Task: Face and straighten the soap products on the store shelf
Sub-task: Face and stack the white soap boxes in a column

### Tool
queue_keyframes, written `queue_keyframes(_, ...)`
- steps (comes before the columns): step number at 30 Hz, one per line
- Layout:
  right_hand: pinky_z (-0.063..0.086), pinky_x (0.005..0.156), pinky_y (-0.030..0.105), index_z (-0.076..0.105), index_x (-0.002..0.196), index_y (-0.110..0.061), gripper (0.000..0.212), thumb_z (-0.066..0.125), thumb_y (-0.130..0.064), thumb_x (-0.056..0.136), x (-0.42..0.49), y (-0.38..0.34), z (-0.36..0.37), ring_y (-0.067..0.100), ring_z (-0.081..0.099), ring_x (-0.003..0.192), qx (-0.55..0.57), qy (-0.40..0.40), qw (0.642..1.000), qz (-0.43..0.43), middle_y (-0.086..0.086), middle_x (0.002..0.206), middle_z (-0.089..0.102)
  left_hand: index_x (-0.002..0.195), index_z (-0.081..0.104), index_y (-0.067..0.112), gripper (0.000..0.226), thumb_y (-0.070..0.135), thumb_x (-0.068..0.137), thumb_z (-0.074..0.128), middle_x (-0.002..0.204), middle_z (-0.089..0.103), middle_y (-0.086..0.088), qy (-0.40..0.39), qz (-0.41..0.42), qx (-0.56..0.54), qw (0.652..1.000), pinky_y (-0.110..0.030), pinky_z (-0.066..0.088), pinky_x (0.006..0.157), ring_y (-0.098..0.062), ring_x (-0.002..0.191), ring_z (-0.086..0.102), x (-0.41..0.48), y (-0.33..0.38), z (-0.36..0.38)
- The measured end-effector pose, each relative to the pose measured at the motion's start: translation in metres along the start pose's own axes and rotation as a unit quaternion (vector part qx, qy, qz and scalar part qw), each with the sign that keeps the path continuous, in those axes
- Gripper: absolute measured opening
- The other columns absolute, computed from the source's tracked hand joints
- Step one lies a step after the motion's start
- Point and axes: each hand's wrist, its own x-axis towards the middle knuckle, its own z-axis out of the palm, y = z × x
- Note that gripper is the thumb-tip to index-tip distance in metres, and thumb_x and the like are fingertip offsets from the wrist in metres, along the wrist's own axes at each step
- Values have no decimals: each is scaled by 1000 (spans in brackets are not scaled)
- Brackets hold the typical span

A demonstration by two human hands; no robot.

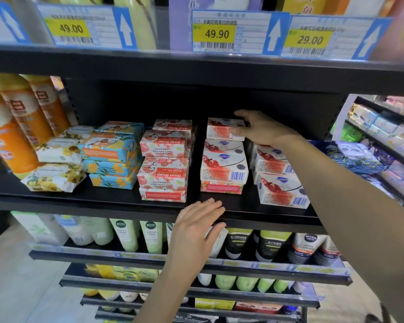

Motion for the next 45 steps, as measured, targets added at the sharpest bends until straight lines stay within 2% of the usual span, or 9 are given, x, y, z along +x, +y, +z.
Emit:
queue_keyframes(8,38,109,27,52,148,-17,61,72,-37,94,-86,22,-19,20,52,137,10,138,989,49,-1,148,56,122,75,19,35,38,96,61,131,68,10,15,-2,-4,1000,-16,23,120,-4,131,54,-1,4,1)
queue_keyframes(11,40,97,26,55,144,-17,62,76,-39,90,-122,33,-5,15,57,125,19,135,988,73,-2,138,63,122,75,18,33,32,93,67,130,69,9,19,-5,-1,1000,-17,24,120,-5,130,55,-1,5,2)
queue_keyframes(17,40,92,27,50,141,-15,64,80,-32,87,-134,54,22,28,55,128,40,152,978,137,8,139,57,123,74,19,34,31,92,68,131,69,8,15,-12,4,1000,-17,23,120,-4,130,54,-1,7,1)
queue_keyframes(26,54,96,48,63,129,-11,66,92,-32,73,-135,58,28,31,61,112,65,231,961,135,9,113,69,122,75,17,35,27,89,70,129,69,7,21,-12,7,1000,-16,23,120,-5,128,53,0,10,-2)
queue_keyframes(32,52,87,34,57,137,-12,77,93,-31,72,-161,42,29,18,61,97,83,296,945,110,9,119,64,123,74,19,35,28,90,69,131,68,9,12,-24,2,1000,-15,21,120,-3,130,52,0,12,-3)
queue_keyframes(35,55,88,28,55,137,-24,78,93,-34,70,-180,32,30,8,63,101,126,316,936,86,4,125,62,123,74,21,34,26,90,68,131,64,17,6,-43,-11,999,-12,17,119,9,131,42,1,17,-5)
queue_keyframes(39,47,82,6,54,115,-51,70,95,-21,67,-205,8,42,-8,58,109,200,315,928,24,-7,125,61,123,70,38,28,27,98,68,122,55,45,-3,-131,-91,987,-9,25,113,23,130,35,6,32,-19)
queue_keyframes(41,50,89,13,58,126,-43,76,95,-18,65,-214,2,52,-1,58,116,216,300,929,-3,-9,127,60,123,68,43,27,33,98,65,120,62,41,-18,-194,-175,965,-17,39,107,16,126,47,10,42,-32)
queue_keyframes(45,52,102,37,58,135,-32,81,95,-16,65,-220,-5,72,11,55,127,219,281,933,-42,-15,135,55,130,66,31,46,56,92,64,119,73,19,-17,-256,-355,899,-29,51,101,-2,116,66,22,54,-53)
